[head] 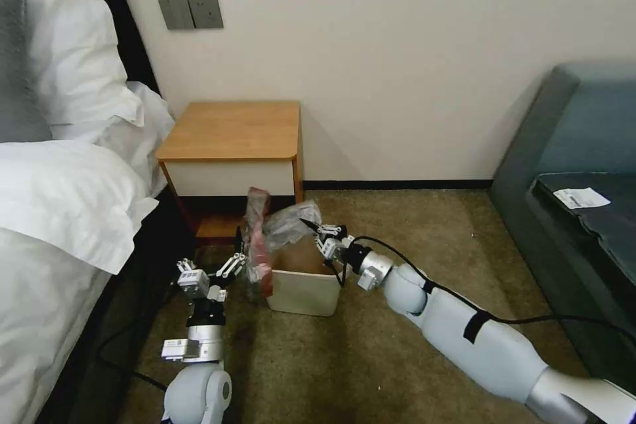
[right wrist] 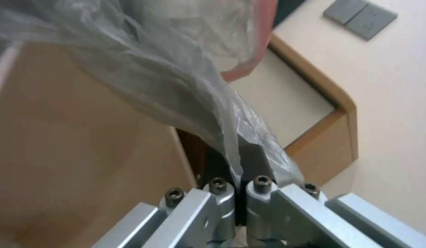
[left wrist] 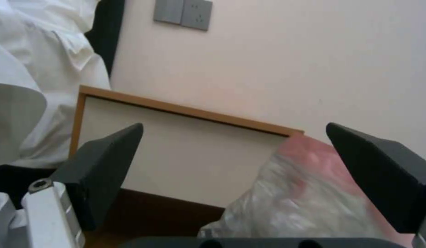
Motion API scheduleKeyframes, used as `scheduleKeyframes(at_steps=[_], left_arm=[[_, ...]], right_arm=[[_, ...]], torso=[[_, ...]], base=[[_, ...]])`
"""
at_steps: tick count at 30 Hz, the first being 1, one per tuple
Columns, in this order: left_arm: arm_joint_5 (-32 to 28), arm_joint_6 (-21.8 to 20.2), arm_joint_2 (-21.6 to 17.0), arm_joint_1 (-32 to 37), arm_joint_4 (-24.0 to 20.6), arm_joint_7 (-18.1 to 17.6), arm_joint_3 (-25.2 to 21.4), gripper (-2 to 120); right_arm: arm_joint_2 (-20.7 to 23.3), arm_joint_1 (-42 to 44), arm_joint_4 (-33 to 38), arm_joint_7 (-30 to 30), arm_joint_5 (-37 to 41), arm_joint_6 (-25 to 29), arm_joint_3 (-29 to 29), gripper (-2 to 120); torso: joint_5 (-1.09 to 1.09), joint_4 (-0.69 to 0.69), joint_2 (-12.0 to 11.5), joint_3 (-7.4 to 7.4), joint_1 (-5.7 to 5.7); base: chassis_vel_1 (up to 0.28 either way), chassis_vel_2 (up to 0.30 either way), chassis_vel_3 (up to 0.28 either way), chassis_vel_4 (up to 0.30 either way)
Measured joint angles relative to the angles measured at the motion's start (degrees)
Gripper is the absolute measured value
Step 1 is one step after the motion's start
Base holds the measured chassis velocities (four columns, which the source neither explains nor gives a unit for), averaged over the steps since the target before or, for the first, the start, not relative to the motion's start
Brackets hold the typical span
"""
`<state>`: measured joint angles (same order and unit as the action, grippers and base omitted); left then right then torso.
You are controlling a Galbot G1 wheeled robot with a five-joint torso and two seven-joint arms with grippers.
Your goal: Pick up the garbage bag from the table and place it over the trash can.
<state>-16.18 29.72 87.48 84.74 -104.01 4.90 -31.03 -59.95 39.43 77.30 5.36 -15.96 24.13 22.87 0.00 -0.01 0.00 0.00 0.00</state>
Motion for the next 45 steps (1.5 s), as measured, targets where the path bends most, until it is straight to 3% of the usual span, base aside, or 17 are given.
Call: scheduleKeyframes(at_steps=[6, 12, 31, 45], left_arm=[[0.14, -0.01, -0.03, -0.09, 0.0, 0.0, 0.4, 99], [0.26, -0.02, -0.05, -0.03, -0.01, 0.0, 0.52, 99], [0.43, -0.04, 0.25, -0.19, 0.15, -0.01, 1.16, 99], [0.88, -0.02, 0.64, -0.02, 0.42, -0.01, 1.86, 99]], right_arm=[[1.55, 0.9, 2.11, -0.37, 3.54, -2.65, 1.42, 0], [3.53, 0.83, 4.93, -0.39, 11.77, -7.45, 4.81, 0], [3.71, -2.37, 6.75, 0.86, 15.43, -9.44, 3.63, 0], [7.33, -0.92, 14.08, 3.63, 27.94, -15.79, 8.16, 0]], torso=[[0.0, 0.0, 0.0, 0.0, 0.0], [0.0, 0.01, 0.0, 0.0, 0.0], [-0.01, 0.01, 0.0, 0.0, 0.0], [0.0, 0.0, 0.0, 0.0, 0.0]], base=[[0.0, 0.0, 0.0, 0.0], [0.0, 0.0, 0.0, 0.0], [0.0, 0.0, 0.0, 0.0], [0.0, 0.0, 0.0, 0.0]])
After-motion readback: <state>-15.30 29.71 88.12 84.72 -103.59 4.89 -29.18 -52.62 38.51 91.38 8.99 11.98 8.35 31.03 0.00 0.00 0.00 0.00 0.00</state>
